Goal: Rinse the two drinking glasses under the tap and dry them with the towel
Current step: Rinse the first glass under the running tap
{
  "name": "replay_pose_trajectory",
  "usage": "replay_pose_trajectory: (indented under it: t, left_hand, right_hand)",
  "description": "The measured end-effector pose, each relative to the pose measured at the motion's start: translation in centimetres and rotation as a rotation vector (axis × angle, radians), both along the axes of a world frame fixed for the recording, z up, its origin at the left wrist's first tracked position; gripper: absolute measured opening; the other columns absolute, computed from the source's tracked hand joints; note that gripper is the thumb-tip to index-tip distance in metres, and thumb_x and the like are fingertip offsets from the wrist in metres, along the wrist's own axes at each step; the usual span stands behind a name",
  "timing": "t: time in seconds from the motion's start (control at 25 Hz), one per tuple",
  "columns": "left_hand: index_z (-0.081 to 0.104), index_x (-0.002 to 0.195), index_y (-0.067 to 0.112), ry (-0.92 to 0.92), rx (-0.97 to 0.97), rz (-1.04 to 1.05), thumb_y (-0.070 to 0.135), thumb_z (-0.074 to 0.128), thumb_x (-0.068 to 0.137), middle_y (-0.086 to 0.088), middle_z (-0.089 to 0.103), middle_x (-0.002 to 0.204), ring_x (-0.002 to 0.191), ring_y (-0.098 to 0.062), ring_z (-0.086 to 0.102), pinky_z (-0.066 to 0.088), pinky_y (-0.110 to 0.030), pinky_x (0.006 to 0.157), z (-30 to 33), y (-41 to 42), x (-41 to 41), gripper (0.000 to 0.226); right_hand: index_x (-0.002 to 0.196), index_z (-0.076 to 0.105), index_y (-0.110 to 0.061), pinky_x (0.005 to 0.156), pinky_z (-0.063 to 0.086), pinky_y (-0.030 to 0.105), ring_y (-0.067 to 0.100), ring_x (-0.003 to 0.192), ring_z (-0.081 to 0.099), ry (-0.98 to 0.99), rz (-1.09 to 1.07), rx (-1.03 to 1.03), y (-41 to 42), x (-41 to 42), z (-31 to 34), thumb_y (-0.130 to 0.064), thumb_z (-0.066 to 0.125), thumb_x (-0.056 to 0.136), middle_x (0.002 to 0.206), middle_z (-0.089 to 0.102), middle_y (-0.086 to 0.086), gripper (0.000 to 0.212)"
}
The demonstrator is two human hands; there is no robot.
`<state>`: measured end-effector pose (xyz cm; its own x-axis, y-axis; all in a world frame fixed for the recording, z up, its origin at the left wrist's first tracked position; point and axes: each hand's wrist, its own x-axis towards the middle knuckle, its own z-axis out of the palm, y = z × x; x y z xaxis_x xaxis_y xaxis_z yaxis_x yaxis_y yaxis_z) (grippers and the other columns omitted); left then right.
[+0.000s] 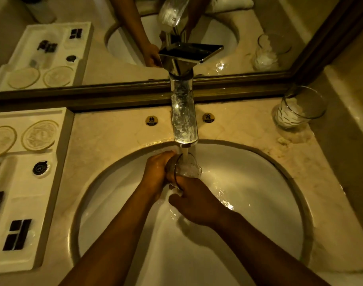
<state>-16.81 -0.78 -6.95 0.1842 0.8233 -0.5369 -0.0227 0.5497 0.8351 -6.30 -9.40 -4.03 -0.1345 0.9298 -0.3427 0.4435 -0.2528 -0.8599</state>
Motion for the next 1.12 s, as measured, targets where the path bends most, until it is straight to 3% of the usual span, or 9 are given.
replay_pose_trajectory:
  t: [0.04, 0.12, 0.24, 0.36, 0.56, 0.68, 0.8, 0.96, 1.12]
  left_hand:
    - [0.073, 0.083, 0.009, -0.013, -0.065, -0.077, 0.033, 0.061, 0.090, -0.022, 0.061, 0.080, 0.070, -0.035, 0.057, 0.041, -0.032, 0.062, -0.1, 0.2, -0.3, 0.028]
    - [0.072, 0.080, 0.010, -0.024, -0.232, -0.237, 0.047, 0.063, 0.081, -0.020, 0.055, 0.077, 0.067, -0.034, 0.051, 0.035, -0.034, 0.057, 0.0, 0.3, -0.9, 0.038]
    - [0.071, 0.077, 0.010, -0.052, -0.424, -0.407, 0.056, 0.064, 0.074, -0.012, 0.057, 0.067, 0.054, -0.025, 0.052, 0.032, -0.025, 0.049, 0.2, 0.3, -2.0, 0.047]
    - [0.075, 0.077, 0.015, -0.183, -0.379, -0.362, 0.055, 0.062, 0.075, -0.008, 0.056, 0.068, 0.054, -0.021, 0.046, 0.018, -0.024, 0.052, 0.3, -0.4, -2.5, 0.042]
    - [0.074, 0.110, 0.008, -0.238, -0.260, -0.110, 0.035, 0.052, 0.098, -0.011, 0.072, 0.086, 0.070, -0.019, 0.071, 0.054, -0.036, 0.071, -0.4, -1.3, -1.6, 0.037]
    - [0.069, 0.112, 0.006, -0.162, -0.220, -0.029, 0.034, 0.051, 0.099, -0.015, 0.075, 0.091, 0.078, -0.021, 0.074, 0.059, -0.038, 0.068, -0.6, -2.5, -1.0, 0.035]
    - [0.071, 0.113, 0.011, -0.265, -0.261, 0.082, 0.036, 0.054, 0.097, -0.015, 0.076, 0.106, 0.096, -0.027, 0.073, 0.060, -0.040, 0.072, -0.8, -3.8, -0.5, 0.034]
    - [0.072, 0.098, 0.011, -0.317, -0.365, 0.177, 0.035, 0.060, 0.092, -0.007, 0.073, 0.086, 0.078, -0.018, 0.070, 0.055, -0.030, 0.069, -1.2, -3.5, -0.1, 0.027]
    - [0.077, 0.091, 0.013, -0.322, -0.447, 0.032, 0.047, 0.061, 0.086, -0.005, 0.067, 0.085, 0.056, -0.016, 0.059, 0.036, -0.020, 0.047, -0.7, -1.5, -0.8, 0.038]
  right_hand:
    - [0.124, 0.061, -0.021, 0.091, 0.051, 0.031, 0.019, 0.105, 0.063, -0.295, 0.143, 0.139, -0.2, 0.2, -0.7, -0.014, 0.055, 0.092, 0.119, 0.066, 0.001, 0.034]
    - [0.125, 0.060, -0.025, 0.086, 0.049, 0.025, 0.017, 0.104, 0.065, -0.513, 0.239, 0.352, -0.2, 1.2, -1.7, -0.024, 0.053, 0.095, 0.117, 0.068, -0.003, 0.031]
    - [0.123, 0.062, -0.030, 0.083, 0.052, 0.027, 0.014, 0.102, 0.065, -0.481, 0.316, 0.415, -0.1, 2.2, -1.6, -0.049, 0.043, 0.098, 0.115, 0.069, -0.005, 0.036]
    - [0.107, 0.072, -0.025, 0.074, 0.050, 0.026, 0.015, 0.089, 0.066, -0.394, 0.274, 0.432, -0.4, 2.3, -1.4, -0.052, 0.036, 0.097, 0.100, 0.074, -0.002, 0.046]
    - [0.076, 0.074, -0.024, 0.061, 0.038, 0.014, 0.000, 0.057, 0.056, -0.274, -0.092, 0.405, -0.5, 0.7, -1.6, -0.042, 0.055, 0.096, 0.065, 0.067, -0.007, 0.033]
    - [0.066, 0.071, -0.020, 0.054, 0.042, 0.017, 0.003, 0.051, 0.058, -0.210, -0.411, 0.255, 0.6, -0.4, -1.0, -0.049, 0.056, 0.094, 0.056, 0.063, -0.007, 0.043]
    - [0.067, 0.070, -0.014, 0.058, 0.051, 0.027, 0.015, 0.058, 0.064, -0.215, -0.484, 0.154, 1.9, -0.5, -1.0, -0.056, 0.054, 0.092, 0.061, 0.068, -0.001, 0.052]
    - [0.087, 0.072, -0.015, 0.069, 0.056, 0.036, 0.021, 0.070, 0.067, -0.332, -0.168, 0.297, 2.0, -0.4, -1.1, -0.042, 0.048, 0.098, 0.077, 0.072, 0.005, 0.038]
    - [0.113, 0.070, -0.019, 0.075, 0.050, 0.029, 0.024, 0.095, 0.069, -0.483, 0.241, 0.581, 0.7, 1.3, -0.2, -0.031, 0.054, 0.095, 0.108, 0.073, 0.006, 0.027]
